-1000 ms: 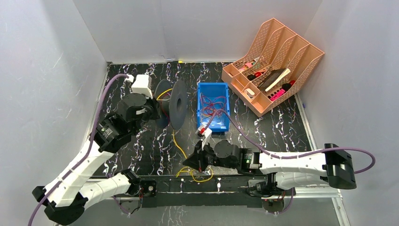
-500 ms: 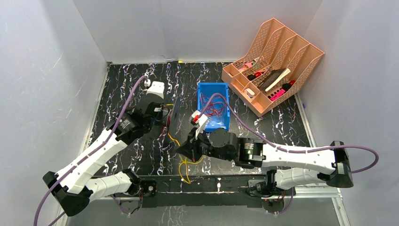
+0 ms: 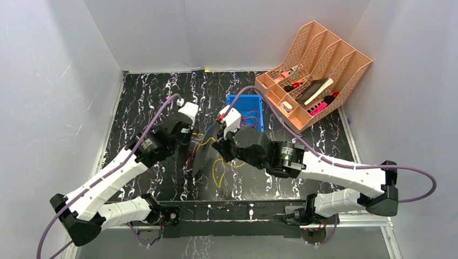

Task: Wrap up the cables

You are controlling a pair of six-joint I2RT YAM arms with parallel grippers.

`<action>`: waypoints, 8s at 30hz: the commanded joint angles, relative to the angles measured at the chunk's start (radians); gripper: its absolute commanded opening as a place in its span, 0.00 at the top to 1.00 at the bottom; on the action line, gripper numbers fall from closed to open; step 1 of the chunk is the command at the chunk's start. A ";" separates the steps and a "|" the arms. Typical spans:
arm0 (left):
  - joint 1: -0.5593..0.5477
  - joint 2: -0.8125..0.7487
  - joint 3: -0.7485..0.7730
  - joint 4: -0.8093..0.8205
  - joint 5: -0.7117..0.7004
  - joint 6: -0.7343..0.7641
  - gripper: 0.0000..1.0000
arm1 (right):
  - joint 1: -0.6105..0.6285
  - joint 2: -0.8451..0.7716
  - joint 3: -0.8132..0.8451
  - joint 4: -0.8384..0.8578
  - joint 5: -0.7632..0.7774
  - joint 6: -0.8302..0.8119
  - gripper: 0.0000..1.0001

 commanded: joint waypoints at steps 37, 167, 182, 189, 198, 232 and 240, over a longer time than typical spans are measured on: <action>-0.011 -0.179 0.230 -0.027 0.764 0.163 1.00 | -0.457 -0.059 -0.637 0.464 -0.196 0.099 0.82; -0.118 -0.115 -0.052 0.131 0.061 0.186 1.00 | -0.174 0.005 0.125 -0.067 -0.188 -0.434 1.00; -0.125 -0.250 0.043 0.125 0.353 0.194 1.00 | -0.506 -0.085 -0.197 0.016 -0.360 -0.338 1.00; -0.125 -0.275 0.110 0.141 0.423 0.159 1.00 | -0.525 -0.156 -0.423 0.177 -0.491 -0.195 0.98; -0.125 -0.282 0.136 0.181 0.456 0.122 1.00 | -0.527 -0.223 -0.689 0.485 -0.652 -0.016 0.86; -0.125 -0.267 0.173 0.189 0.406 0.104 1.00 | -0.527 -0.380 -0.989 0.628 -0.576 0.128 0.40; -0.125 -0.251 0.182 0.203 0.381 0.091 1.00 | -0.525 -0.162 -1.012 0.903 -0.661 0.256 0.37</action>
